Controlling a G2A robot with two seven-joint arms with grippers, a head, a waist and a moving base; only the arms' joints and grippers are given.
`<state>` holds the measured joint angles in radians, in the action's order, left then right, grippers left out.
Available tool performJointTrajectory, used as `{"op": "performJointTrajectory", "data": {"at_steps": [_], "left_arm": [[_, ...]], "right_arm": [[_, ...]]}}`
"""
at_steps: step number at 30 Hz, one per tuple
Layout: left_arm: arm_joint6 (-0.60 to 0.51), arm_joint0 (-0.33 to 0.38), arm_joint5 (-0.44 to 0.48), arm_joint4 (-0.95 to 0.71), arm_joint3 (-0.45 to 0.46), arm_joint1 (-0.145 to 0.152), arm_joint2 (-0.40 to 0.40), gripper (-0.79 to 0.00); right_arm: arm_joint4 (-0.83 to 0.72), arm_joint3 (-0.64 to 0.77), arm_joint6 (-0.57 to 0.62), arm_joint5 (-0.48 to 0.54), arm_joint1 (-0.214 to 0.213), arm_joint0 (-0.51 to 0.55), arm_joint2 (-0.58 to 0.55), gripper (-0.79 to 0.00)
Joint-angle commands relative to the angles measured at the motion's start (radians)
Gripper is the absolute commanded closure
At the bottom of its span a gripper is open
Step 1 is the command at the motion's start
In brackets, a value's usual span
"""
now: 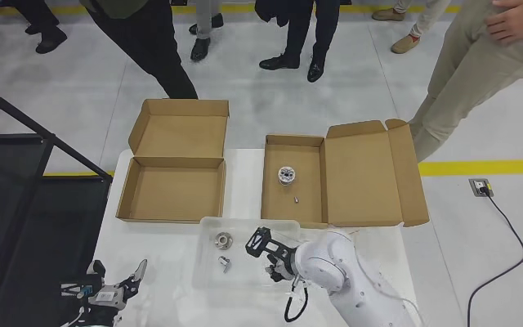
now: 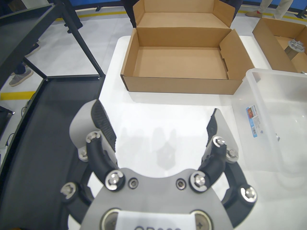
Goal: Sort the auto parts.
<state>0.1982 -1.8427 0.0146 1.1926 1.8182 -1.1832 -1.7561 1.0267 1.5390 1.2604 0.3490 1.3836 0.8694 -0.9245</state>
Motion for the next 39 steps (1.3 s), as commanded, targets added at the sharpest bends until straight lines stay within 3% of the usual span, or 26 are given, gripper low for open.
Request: {"op": "performJointTrajectory", "data": {"at_steps": [1,13,39], "left_arm": [[0.0,0.0,0.0,0.0,0.0,0.0,0.0,-0.785],[0.0,0.0,0.0,0.0,0.0,0.0,0.0,-0.785],[0.0,0.0,0.0,0.0,0.0,0.0,0.0,-0.785]], "right_arm": [[0.012,-0.031,-0.009,-0.009,0.003,-0.016,0.016,-0.203],[0.033,-0.192,-0.037,-0.043,0.02,-0.08,0.073,-0.222],[0.124,-0.295,-0.041,-0.101,0.053,-0.139,0.168,-0.209]]}}
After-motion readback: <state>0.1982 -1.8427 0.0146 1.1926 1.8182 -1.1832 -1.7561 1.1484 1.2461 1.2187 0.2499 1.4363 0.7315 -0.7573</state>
